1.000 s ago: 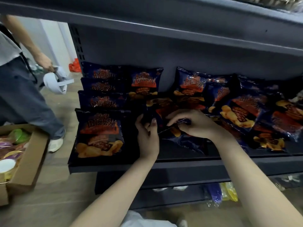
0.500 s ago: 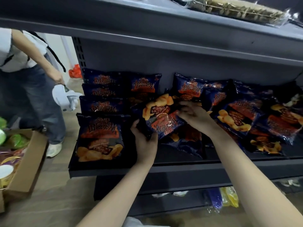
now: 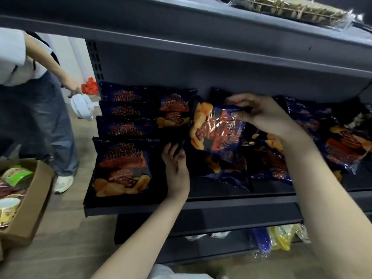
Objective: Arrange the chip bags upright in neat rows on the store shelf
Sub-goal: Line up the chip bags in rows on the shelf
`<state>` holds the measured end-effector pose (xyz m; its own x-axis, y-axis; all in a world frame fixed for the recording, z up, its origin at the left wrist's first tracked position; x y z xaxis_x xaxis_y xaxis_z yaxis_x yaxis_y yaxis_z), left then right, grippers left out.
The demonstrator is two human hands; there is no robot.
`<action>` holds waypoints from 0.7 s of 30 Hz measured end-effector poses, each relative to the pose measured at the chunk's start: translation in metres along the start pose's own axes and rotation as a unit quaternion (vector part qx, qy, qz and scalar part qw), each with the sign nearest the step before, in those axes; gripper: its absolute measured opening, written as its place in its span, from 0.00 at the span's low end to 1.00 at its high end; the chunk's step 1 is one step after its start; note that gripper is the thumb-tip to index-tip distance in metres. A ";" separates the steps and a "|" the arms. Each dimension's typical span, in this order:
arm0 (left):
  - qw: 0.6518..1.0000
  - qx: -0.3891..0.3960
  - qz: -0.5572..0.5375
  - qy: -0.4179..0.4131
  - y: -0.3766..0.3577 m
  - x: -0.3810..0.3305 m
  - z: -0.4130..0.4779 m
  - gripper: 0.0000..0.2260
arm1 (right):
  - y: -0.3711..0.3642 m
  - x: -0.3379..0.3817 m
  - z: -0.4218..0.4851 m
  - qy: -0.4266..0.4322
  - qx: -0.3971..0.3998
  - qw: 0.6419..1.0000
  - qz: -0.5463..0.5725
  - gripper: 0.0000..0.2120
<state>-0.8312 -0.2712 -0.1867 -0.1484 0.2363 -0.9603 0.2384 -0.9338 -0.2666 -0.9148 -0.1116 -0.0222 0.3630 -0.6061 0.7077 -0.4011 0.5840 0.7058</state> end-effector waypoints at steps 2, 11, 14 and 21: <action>1.000 0.018 -0.004 -0.002 0.001 -0.001 -0.001 0.34 | 0.010 0.006 -0.003 -0.009 0.098 0.994 -0.057 0.16; 0.997 0.059 0.041 0.001 0.000 -0.007 -0.005 0.15 | -0.039 -0.002 0.009 0.022 0.164 0.982 -0.087 0.14; 0.999 0.029 0.023 -0.004 0.001 -0.005 -0.003 0.21 | -0.048 -0.010 0.012 0.029 0.100 0.994 -0.023 0.19; 1.000 0.016 0.014 0.000 0.003 -0.002 0.000 0.20 | -0.039 -0.026 0.006 -0.035 0.107 0.991 0.074 0.25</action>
<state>-0.8304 -0.2740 -0.1854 -0.1417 0.2107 -0.9672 0.2117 -0.9480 -0.2376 -0.9133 -0.1220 -0.0683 0.2294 -0.5626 0.7942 -0.6172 0.5469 0.5657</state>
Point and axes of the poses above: each hand's wrist, its own z-axis towards the middle knuckle, its own y-axis out of the back of the hand, x = y × z, the point moved 1 cm from there along z, towards the middle knuckle, and after that the axes turned 13 degrees about x, right-handed, at the moved point
